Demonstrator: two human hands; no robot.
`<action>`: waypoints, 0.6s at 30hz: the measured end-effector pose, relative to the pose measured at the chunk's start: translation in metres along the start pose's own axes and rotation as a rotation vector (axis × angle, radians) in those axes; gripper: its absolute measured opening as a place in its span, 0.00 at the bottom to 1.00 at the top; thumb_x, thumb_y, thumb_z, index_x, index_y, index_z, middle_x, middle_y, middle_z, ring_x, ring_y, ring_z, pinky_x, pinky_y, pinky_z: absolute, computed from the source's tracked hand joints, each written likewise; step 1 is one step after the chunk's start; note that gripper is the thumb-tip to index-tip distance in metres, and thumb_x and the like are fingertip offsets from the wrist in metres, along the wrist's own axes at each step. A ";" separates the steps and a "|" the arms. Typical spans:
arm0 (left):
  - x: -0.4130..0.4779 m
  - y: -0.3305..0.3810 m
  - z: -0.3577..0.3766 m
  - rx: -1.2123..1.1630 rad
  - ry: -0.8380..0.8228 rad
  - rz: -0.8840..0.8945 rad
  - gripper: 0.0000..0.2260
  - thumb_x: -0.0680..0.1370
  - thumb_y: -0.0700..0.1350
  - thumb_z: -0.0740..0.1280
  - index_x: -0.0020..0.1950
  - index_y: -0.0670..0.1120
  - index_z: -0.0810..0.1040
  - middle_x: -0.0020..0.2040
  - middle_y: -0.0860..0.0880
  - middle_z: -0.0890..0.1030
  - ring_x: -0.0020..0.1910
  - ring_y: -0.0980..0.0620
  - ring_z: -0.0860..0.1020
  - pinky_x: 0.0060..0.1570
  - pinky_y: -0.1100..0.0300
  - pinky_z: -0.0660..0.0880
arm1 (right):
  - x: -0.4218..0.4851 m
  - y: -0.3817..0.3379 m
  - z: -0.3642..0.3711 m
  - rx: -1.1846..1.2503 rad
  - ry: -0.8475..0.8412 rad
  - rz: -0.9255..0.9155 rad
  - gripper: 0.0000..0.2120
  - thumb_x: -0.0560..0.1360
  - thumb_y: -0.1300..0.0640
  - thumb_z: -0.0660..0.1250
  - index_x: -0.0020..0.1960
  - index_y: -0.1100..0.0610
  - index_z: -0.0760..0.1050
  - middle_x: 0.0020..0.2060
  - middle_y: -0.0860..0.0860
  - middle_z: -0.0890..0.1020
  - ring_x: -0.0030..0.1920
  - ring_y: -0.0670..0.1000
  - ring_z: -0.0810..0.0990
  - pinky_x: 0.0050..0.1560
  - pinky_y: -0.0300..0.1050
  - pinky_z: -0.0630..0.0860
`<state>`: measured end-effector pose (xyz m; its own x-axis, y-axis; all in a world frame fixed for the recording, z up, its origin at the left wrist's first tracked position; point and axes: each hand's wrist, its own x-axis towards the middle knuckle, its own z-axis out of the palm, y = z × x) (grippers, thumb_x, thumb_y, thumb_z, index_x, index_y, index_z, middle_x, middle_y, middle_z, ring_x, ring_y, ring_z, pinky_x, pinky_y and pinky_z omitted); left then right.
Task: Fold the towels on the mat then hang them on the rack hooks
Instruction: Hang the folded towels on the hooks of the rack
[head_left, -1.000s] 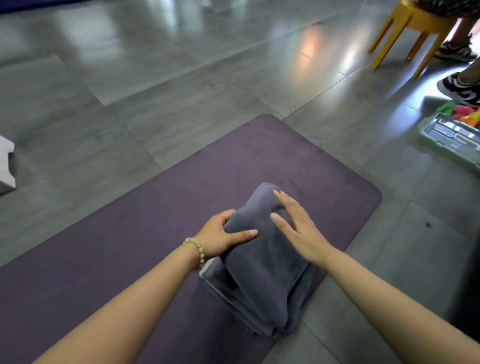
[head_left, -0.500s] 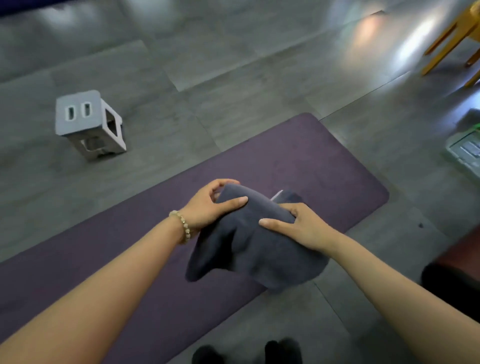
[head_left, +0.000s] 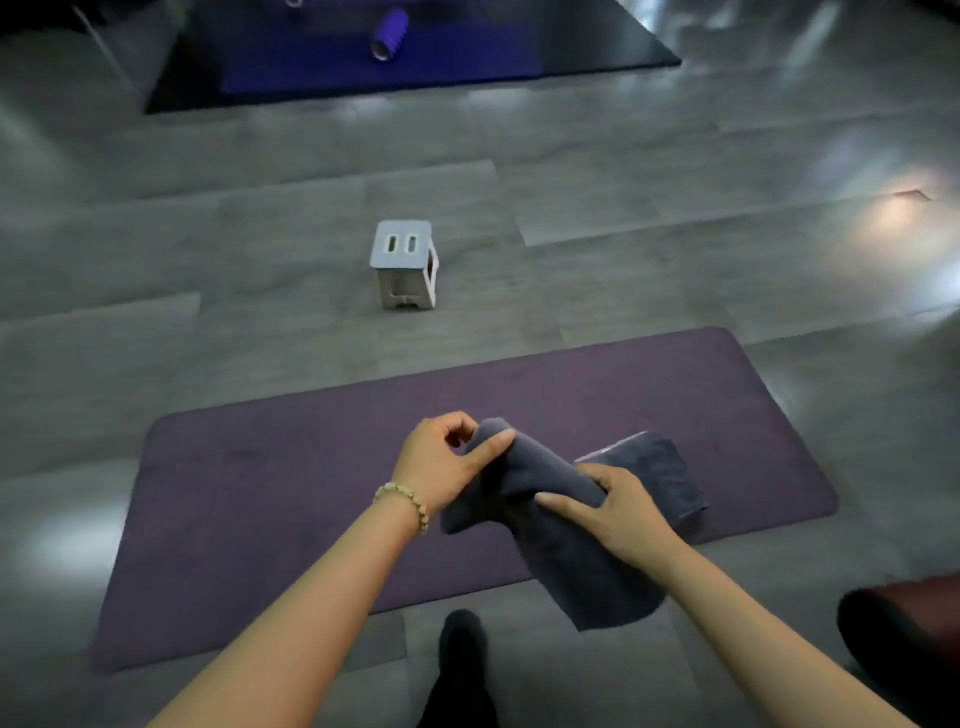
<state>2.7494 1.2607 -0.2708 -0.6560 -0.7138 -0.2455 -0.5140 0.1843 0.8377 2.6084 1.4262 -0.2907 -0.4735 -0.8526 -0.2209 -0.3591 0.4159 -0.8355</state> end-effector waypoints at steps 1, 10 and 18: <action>-0.024 -0.002 -0.012 -0.006 -0.019 -0.060 0.20 0.71 0.60 0.70 0.34 0.45 0.71 0.30 0.53 0.71 0.32 0.56 0.68 0.36 0.62 0.65 | -0.011 -0.012 0.010 -0.022 -0.016 -0.036 0.11 0.70 0.44 0.72 0.35 0.49 0.75 0.28 0.42 0.79 0.32 0.40 0.76 0.36 0.35 0.71; -0.240 -0.055 -0.127 -0.282 0.022 -0.550 0.37 0.62 0.75 0.66 0.58 0.49 0.78 0.54 0.50 0.82 0.53 0.51 0.79 0.56 0.55 0.75 | -0.117 -0.145 0.137 0.011 -0.428 -0.206 0.26 0.63 0.33 0.71 0.40 0.57 0.80 0.34 0.56 0.81 0.32 0.50 0.77 0.35 0.46 0.73; -0.445 -0.124 -0.225 -0.513 0.445 -0.614 0.20 0.69 0.64 0.70 0.50 0.50 0.80 0.50 0.48 0.83 0.50 0.52 0.80 0.55 0.56 0.76 | -0.237 -0.249 0.297 -0.019 -0.700 -0.338 0.23 0.65 0.34 0.70 0.40 0.54 0.79 0.34 0.53 0.81 0.34 0.51 0.79 0.35 0.46 0.75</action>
<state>3.2296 1.4035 -0.1555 -0.0199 -0.8012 -0.5980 -0.3237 -0.5607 0.7621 3.0486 1.4306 -0.1794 0.2800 -0.9327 -0.2273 -0.4103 0.0978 -0.9067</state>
